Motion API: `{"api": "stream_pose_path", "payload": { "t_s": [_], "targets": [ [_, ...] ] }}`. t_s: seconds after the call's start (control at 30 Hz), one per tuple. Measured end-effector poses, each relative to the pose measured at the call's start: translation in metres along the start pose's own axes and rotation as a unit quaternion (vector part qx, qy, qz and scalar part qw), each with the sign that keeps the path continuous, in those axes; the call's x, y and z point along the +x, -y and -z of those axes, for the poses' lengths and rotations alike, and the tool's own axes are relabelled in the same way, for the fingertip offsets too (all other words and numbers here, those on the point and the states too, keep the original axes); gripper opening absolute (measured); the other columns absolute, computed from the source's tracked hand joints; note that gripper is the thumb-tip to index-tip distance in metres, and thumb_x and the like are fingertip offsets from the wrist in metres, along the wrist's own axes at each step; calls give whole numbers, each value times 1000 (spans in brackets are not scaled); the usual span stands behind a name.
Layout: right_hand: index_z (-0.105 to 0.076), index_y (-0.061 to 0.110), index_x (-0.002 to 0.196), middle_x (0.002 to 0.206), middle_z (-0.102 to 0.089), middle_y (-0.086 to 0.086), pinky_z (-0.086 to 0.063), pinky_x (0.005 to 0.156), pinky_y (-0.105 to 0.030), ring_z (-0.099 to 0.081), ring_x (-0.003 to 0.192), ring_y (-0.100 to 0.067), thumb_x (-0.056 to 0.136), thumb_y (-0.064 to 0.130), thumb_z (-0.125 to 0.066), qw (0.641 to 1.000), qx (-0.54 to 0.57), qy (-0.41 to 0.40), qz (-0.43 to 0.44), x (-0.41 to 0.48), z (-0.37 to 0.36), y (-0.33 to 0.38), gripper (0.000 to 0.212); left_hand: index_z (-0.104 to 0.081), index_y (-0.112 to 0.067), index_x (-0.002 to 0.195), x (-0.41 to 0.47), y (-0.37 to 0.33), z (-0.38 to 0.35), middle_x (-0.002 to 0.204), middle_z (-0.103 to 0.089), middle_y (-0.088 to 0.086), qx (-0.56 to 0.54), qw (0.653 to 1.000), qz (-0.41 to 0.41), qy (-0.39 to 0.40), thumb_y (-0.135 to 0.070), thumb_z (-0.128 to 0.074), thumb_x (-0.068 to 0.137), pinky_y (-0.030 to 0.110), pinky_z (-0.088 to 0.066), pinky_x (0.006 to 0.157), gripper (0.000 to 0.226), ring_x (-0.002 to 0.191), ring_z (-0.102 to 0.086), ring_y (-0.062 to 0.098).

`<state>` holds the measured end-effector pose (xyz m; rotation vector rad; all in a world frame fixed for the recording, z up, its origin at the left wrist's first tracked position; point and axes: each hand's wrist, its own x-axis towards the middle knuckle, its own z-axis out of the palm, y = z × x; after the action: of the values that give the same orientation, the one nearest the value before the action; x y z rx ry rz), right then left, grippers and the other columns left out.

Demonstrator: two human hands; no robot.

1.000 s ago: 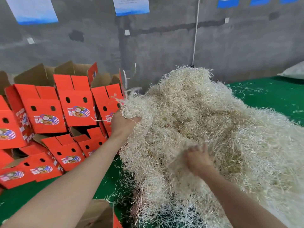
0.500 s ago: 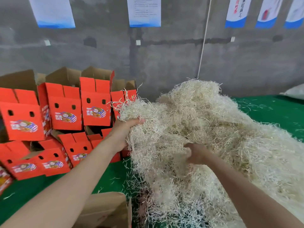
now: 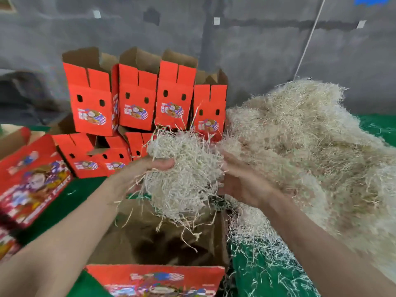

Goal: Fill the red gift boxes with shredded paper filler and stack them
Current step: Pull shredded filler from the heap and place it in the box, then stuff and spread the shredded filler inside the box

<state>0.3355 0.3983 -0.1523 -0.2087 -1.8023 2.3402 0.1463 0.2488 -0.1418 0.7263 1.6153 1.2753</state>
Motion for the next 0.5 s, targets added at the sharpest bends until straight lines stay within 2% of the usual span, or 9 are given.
{"api": "stream_pose_path", "payload": {
  "t_s": [0.03,0.1,0.17,0.23,0.27,0.3,0.33,0.43,0.5],
  "targets": [
    [-56,40,113,103,-68,12,-53,68,-23,-66,91,-10,65,38,-78,1000,-18,17,-3,2,-10,-7,52,-68,-22,83,-3,9,9,137,-48,15,3,1000,9,5,-60,-84,1,52,-22,112,92,131,-39,32],
    [-59,50,102,105,-67,14,-53,70,-22,-66,92,-10,64,31,-79,996,-84,-3,-11,6,-30,-24,47,-70,-23,78,-9,24,22,139,-47,12,23,999,31,14,-63,-84,2,50,-19,114,87,133,-37,29],
    [-50,48,97,99,-63,27,-53,68,-16,-65,86,2,72,18,-76,989,-143,-40,-25,11,-47,-39,47,-71,-27,84,-15,38,25,145,-40,7,48,997,45,37,-68,-82,9,47,-13,115,86,136,-31,23],
    [-45,39,89,74,-59,41,-45,55,-2,-57,68,21,78,-1,-67,985,-154,-70,-32,15,-53,-61,46,-58,-26,119,-18,55,27,151,-28,2,34,998,43,4,-59,-84,25,42,-11,113,103,139,-23,17],
    [-46,36,86,67,-58,40,-43,51,-1,-55,63,22,78,-4,-65,982,-157,-94,-42,15,-55,-71,45,-39,-20,139,-18,66,30,153,-22,2,7,999,42,-25,-49,-84,35,40,-11,113,116,139,-21,17],
    [-49,34,85,67,-60,36,-43,52,-2,-57,64,20,79,-1,-67,979,-159,-112,-57,14,-56,-79,40,-18,-15,147,-19,76,34,154,-19,4,-22,998,41,-53,-41,-81,42,39,-13,113,125,139,-20,19],
    [-53,32,89,75,-62,33,-43,55,-4,-59,71,16,79,5,-69,977,-158,-121,-74,12,-57,-88,33,-7,-12,149,-22,87,38,154,-18,6,-51,995,42,-76,-38,-79,45,40,-14,112,128,139,-21,21],
    [-60,12,112,123,-56,9,-39,75,-12,-54,100,-1,82,14,-66,954,-193,-181,-140,11,-56,-104,30,-4,-11,148,-29,113,57,154,-15,10,-100,985,66,-126,-37,-77,54,43,-14,112,122,139,-19,25],
    [-62,8,103,124,-53,0,-37,70,-15,-53,96,-5,84,13,-62,943,-189,-219,-167,7,-57,-104,20,-2,-11,148,-31,123,69,154,-14,11,-111,980,88,-138,-39,-75,58,47,-12,112,119,139,-18,28]
  ]
}}
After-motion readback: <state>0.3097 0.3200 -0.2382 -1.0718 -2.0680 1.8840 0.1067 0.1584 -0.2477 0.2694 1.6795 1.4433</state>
